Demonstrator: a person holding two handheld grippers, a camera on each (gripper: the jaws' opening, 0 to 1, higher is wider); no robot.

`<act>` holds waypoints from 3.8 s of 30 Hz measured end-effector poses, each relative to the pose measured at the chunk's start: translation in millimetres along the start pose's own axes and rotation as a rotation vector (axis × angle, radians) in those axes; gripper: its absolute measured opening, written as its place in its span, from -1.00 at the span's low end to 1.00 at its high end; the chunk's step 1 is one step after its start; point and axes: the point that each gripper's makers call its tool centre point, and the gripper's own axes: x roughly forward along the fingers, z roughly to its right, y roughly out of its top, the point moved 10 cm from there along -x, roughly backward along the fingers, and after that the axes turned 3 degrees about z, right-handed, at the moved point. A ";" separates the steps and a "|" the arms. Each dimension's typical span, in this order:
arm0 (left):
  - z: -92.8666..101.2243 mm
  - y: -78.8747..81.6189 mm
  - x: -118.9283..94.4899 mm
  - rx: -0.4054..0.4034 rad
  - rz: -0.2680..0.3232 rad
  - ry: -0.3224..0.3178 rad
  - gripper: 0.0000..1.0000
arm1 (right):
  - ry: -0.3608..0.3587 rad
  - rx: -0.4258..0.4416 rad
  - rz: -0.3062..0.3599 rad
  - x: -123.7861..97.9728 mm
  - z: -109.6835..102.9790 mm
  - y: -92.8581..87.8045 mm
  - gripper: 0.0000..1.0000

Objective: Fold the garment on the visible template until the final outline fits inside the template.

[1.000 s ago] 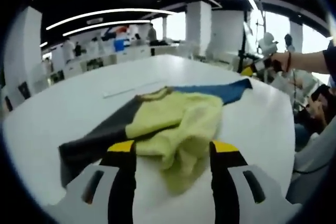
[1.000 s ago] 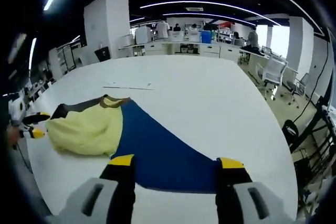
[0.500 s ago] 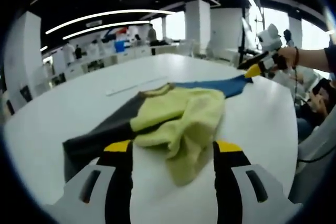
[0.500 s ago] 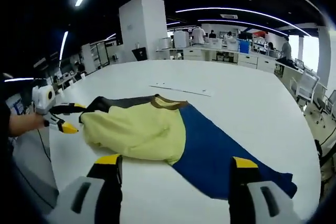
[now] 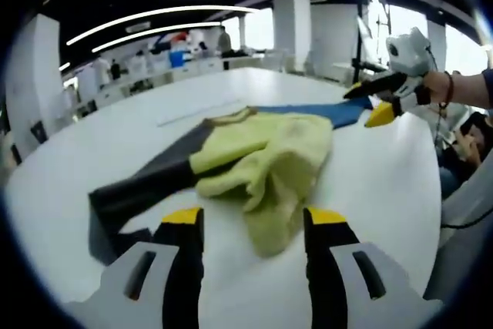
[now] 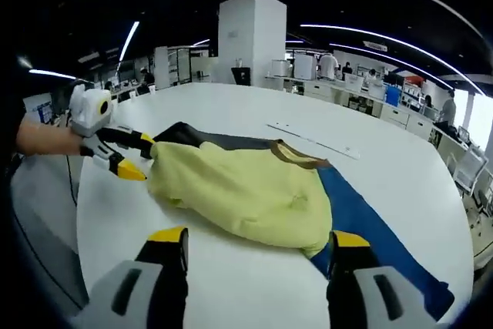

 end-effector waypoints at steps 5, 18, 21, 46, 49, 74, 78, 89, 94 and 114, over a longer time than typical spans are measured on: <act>-0.3 -5.6 3.4 -0.002 -0.007 -0.011 -0.18 | 0.051 0.008 -0.015 11.2 -12.1 -3.2 0.34; 5.7 -16.5 13.9 0.012 -0.029 -0.052 -0.48 | 0.143 -0.046 0.026 42.9 -46.0 2.9 0.01; 7.1 -16.2 16.2 0.006 -0.030 -0.056 -0.53 | 0.148 -0.068 0.020 49.9 -54.7 5.3 -0.06; 10.3 1.1 7.5 -0.097 0.013 -0.047 -0.98 | 0.097 -0.220 -0.001 67.9 -58.3 14.4 -1.00; 7.3 16.2 3.4 -0.084 0.037 -0.029 -0.98 | 0.099 -0.209 0.020 61.8 -53.0 22.9 -1.00; -28.1 113.6 61.7 0.093 0.096 -0.024 -0.98 | -0.024 -0.103 0.085 81.1 22.3 72.9 -1.00; -28.9 115.3 79.4 0.080 0.076 -0.046 -0.98 | -0.043 -0.076 0.064 92.4 36.4 68.4 -1.00; -41.9 105.7 124.1 0.005 0.021 -0.075 -0.96 | -0.080 -0.005 -0.028 121.2 59.8 44.0 -1.00; -46.5 99.0 140.1 0.000 -0.006 -0.073 -0.97 | -0.084 0.006 -0.057 130.0 61.1 34.9 -1.00; -51.3 73.0 164.6 0.063 -0.129 -0.038 -0.79 | -0.114 0.115 -0.087 141.3 60.6 21.7 -1.00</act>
